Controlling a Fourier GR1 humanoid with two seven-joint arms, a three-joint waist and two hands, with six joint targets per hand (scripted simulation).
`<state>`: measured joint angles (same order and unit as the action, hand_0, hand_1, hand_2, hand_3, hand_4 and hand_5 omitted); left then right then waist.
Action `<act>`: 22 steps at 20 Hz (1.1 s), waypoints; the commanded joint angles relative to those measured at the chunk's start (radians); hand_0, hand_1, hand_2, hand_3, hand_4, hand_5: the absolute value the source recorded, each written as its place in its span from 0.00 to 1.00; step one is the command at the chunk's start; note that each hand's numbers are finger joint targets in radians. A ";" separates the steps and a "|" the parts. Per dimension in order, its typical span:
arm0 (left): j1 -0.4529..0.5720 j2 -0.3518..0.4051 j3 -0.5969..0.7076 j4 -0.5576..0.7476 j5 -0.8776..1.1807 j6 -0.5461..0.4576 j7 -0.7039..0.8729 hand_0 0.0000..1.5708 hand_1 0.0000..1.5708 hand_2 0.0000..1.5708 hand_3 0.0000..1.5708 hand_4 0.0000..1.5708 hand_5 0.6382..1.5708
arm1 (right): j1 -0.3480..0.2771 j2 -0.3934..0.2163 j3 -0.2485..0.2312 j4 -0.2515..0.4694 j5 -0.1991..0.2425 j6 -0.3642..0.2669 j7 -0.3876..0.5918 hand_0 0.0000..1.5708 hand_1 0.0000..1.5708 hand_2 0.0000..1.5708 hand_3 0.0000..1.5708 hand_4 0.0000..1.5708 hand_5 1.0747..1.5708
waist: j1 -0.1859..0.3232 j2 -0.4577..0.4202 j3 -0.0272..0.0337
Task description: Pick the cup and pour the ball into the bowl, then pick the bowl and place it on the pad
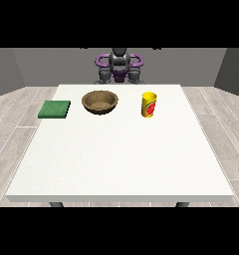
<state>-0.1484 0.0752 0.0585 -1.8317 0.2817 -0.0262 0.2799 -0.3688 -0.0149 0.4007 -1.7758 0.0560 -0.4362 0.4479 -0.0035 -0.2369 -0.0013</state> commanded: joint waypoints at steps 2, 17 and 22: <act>-0.154 0.037 0.052 0.038 -0.044 0.008 -0.102 0.00 0.00 0.00 0.00 0.00 0.94 | -0.075 -0.063 -0.115 0.003 -0.056 0.085 -0.102 0.00 0.00 0.00 0.00 0.00 1.00 | -0.037 0.255 0.0021; -0.177 0.109 0.186 0.491 -0.146 -0.078 -0.643 0.00 0.00 0.00 0.00 0.00 0.83 | -0.123 -0.117 -0.218 -0.118 -0.120 0.217 -0.147 0.00 0.00 0.00 0.00 0.00 0.99 | -0.137 0.483 0.0003; -0.272 0.148 0.215 0.711 -0.162 -0.085 -0.711 0.00 0.00 0.00 0.00 0.00 0.82 | -0.131 -0.126 -0.258 -0.139 -0.124 0.242 -0.100 0.00 0.00 0.00 0.00 0.00 0.99 | -0.144 0.450 0.0007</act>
<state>-0.3736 0.1971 0.2500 -1.2625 0.1225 -0.0935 -0.3722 -0.4815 -0.1200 0.1855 -1.9015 -0.0525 -0.2230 0.3021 -0.1481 0.2196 -0.0007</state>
